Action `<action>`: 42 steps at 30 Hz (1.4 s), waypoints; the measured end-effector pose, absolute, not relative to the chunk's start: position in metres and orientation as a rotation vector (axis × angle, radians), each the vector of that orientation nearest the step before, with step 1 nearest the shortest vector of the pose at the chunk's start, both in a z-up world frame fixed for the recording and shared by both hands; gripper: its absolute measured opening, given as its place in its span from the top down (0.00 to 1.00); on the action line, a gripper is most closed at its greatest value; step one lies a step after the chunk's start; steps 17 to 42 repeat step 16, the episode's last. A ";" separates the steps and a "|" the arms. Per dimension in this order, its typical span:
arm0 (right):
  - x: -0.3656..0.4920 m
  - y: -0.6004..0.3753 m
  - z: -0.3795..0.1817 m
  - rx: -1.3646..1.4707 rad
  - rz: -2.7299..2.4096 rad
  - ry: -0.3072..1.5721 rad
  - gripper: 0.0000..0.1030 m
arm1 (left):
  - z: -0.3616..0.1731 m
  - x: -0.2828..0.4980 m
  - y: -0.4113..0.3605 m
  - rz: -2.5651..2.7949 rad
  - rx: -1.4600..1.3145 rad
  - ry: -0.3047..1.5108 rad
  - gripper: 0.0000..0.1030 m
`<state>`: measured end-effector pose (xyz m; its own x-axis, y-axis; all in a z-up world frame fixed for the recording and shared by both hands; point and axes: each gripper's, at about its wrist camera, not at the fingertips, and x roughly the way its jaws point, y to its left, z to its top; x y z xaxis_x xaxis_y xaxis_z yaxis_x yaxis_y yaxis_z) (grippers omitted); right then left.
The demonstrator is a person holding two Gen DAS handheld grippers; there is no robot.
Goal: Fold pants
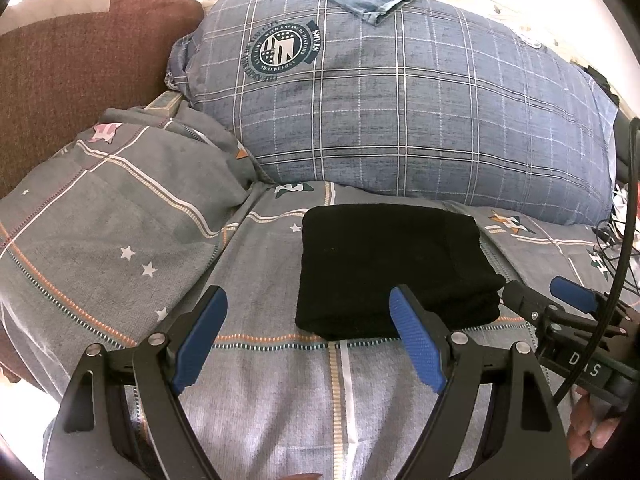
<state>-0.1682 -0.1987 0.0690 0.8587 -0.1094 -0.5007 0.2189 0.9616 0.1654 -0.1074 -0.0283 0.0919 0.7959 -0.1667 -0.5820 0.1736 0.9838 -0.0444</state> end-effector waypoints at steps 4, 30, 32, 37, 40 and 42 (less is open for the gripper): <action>-0.171 -0.200 0.071 0.219 -0.175 0.506 0.20 | 0.092 -0.109 -0.028 -0.187 0.011 0.623 0.18; -0.176 -0.204 0.071 0.224 -0.177 0.507 0.20 | 0.096 -0.116 -0.032 -0.208 0.033 0.608 0.18; -0.176 -0.204 0.071 0.224 -0.177 0.507 0.20 | 0.096 -0.116 -0.032 -0.208 0.033 0.608 0.18; -0.176 -0.204 0.071 0.224 -0.177 0.507 0.20 | 0.096 -0.116 -0.032 -0.208 0.033 0.608 0.18; -0.176 -0.204 0.071 0.224 -0.177 0.507 0.20 | 0.096 -0.116 -0.032 -0.208 0.033 0.608 0.18; -0.176 -0.204 0.071 0.224 -0.177 0.507 0.20 | 0.096 -0.116 -0.032 -0.208 0.033 0.608 0.18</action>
